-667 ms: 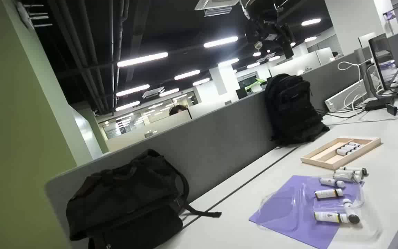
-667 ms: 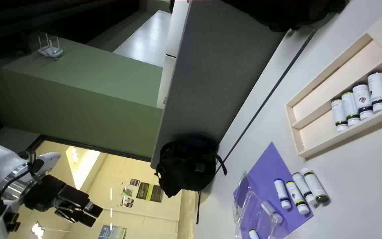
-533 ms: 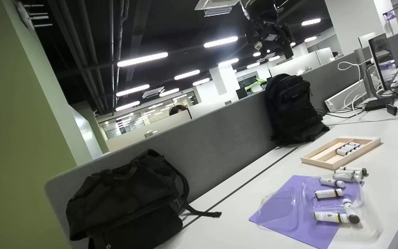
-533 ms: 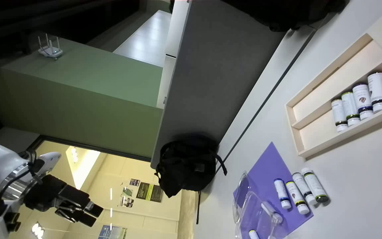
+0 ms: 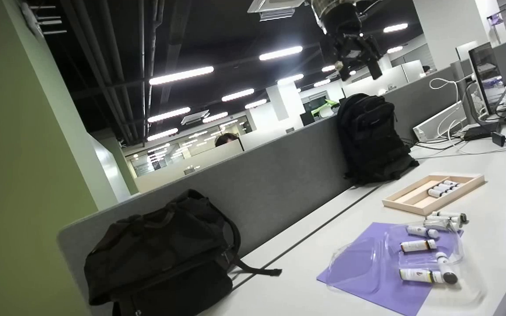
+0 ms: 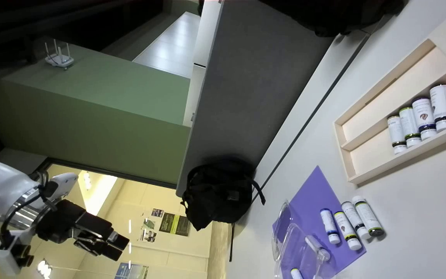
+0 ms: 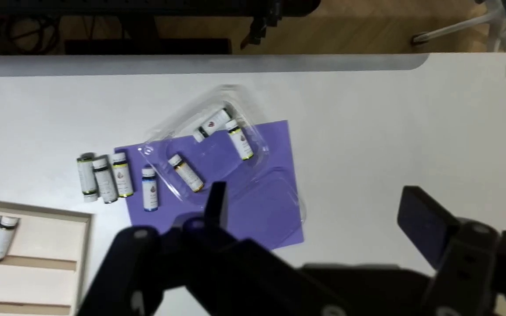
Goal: Pick two bottles on the counter and put them in the box
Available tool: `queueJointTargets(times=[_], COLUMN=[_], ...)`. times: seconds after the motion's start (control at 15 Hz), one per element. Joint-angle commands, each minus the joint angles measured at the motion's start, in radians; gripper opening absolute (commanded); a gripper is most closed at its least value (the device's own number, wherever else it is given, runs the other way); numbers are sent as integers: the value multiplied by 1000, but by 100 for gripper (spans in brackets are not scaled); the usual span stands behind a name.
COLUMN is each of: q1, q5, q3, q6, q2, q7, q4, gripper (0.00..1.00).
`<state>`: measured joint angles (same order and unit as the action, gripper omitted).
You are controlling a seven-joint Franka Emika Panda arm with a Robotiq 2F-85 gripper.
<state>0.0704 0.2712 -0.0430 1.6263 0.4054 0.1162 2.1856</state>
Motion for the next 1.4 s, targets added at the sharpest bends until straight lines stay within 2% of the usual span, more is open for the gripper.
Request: queueJointTargets(times=[0.0,0.33,0.47,0.53,0.6,1.27,1.33], q1=[-86,-207,-270,-222,-240,-221,-228], q5=[-119,-384,-492,-427,-442,-434,-440], q3=[31,98,133,118,130,122,124], q6=[139,384,468,405,427,425,469], q2=[83,108,72,68,65,65,17], q7=[-32,-111,-97,-104,-112,-116,-102], q4=[209,466,520,466,491,482,459], gripper=[100,100,100,100,100,100,100])
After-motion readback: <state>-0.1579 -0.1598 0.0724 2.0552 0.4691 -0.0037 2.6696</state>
